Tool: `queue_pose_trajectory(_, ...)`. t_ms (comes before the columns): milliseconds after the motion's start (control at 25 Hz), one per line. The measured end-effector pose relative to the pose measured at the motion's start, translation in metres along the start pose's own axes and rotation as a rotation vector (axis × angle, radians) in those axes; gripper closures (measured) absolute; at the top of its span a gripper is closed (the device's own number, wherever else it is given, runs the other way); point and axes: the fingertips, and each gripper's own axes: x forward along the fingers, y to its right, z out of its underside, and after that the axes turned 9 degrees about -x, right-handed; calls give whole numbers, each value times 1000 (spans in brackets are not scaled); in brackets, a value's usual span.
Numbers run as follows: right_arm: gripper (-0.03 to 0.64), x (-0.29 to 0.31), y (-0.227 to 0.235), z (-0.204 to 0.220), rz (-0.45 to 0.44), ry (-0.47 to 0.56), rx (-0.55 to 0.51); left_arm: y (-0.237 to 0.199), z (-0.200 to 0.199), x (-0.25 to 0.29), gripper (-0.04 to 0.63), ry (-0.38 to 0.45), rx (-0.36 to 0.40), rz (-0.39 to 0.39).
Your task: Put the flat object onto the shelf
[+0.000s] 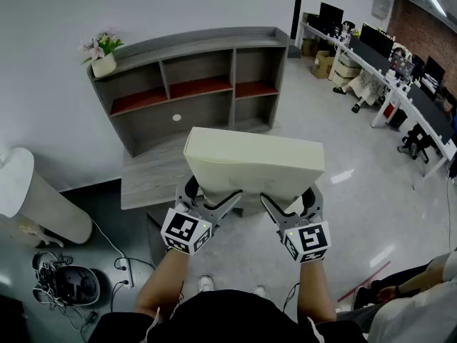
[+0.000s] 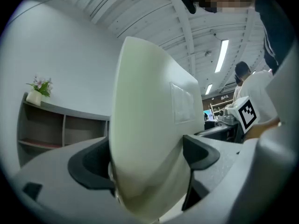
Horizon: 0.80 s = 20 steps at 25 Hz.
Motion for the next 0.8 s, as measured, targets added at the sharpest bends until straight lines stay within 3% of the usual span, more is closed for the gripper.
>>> queue_pose_trajectory(280,164,1,-2,-4,-1,6,-14,-2,-2,-2,127,-7,5,-8)
queue_pose_trajectory(800,163,38,-48,-7,-18,4,6,-50,4,-34,124,-14,2,-17)
